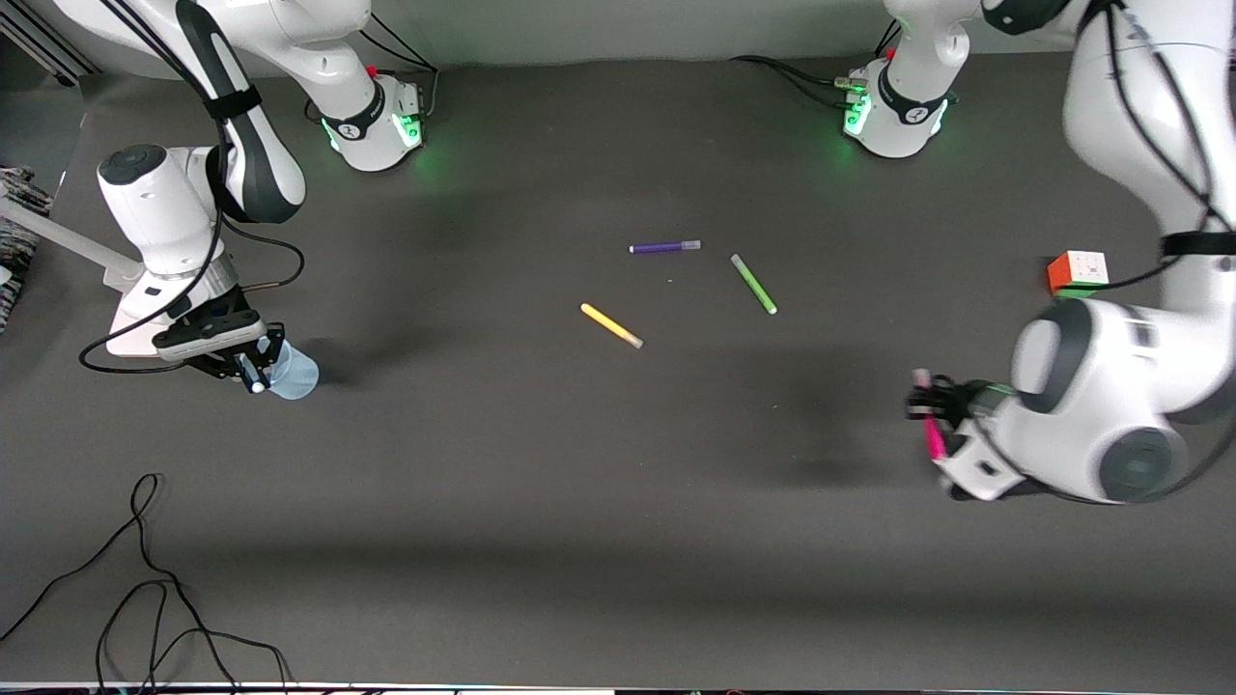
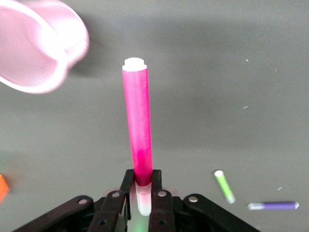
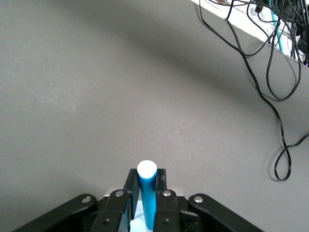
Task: Place pink and blue markers in matching cups
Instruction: 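Drop the blue marker into the clear cup while the left gripper carries pink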
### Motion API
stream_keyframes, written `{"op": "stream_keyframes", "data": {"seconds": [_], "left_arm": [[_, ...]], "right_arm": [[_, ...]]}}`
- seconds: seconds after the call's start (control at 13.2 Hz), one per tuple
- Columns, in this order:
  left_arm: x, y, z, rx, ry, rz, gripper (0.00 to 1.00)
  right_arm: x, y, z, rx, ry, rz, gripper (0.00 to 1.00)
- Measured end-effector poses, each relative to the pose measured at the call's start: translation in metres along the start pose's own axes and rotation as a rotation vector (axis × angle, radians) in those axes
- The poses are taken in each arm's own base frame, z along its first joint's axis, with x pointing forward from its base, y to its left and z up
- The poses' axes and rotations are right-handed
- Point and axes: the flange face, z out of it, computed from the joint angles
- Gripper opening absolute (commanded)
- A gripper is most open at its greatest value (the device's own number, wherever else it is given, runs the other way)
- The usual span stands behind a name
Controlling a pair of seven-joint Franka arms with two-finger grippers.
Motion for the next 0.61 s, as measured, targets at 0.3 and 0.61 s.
{"op": "stream_keyframes", "data": {"seconds": [0.3, 0.61], "left_arm": [[0.01, -0.079, -0.004, -0.059, -0.011, 0.024, 0.0], [0.021, -0.128, 0.027, -0.221, -0.077, -0.091, 0.0]], "right_arm": [[-0.008, 0.009, 0.001, -0.008, -0.007, 0.02, 1.0], [-0.007, 0.01, 0.0, 0.015, -0.061, 0.022, 1.0]]}}
